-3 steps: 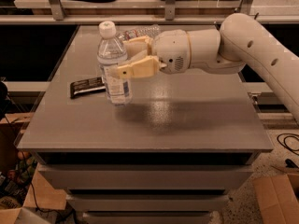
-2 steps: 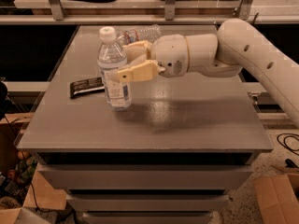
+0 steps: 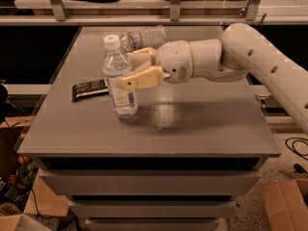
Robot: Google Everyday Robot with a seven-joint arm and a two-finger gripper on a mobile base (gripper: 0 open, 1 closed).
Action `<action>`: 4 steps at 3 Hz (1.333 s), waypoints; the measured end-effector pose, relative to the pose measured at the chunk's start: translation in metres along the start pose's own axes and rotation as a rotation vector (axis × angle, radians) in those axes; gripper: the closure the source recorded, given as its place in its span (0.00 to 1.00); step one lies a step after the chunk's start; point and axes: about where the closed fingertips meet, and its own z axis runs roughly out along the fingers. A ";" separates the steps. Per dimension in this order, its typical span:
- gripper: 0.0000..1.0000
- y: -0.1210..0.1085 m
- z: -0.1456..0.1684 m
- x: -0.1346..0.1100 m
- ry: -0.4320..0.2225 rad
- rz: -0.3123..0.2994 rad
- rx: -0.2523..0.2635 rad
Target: Place blue plastic bottle upright
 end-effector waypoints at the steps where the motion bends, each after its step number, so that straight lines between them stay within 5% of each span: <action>1: 1.00 0.001 0.001 0.002 -0.001 0.000 -0.001; 4: 0.36 0.005 0.001 0.007 0.007 0.001 0.003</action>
Offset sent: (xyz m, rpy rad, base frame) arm -0.0006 -0.0052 -0.0105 -0.0104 0.0063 -0.0260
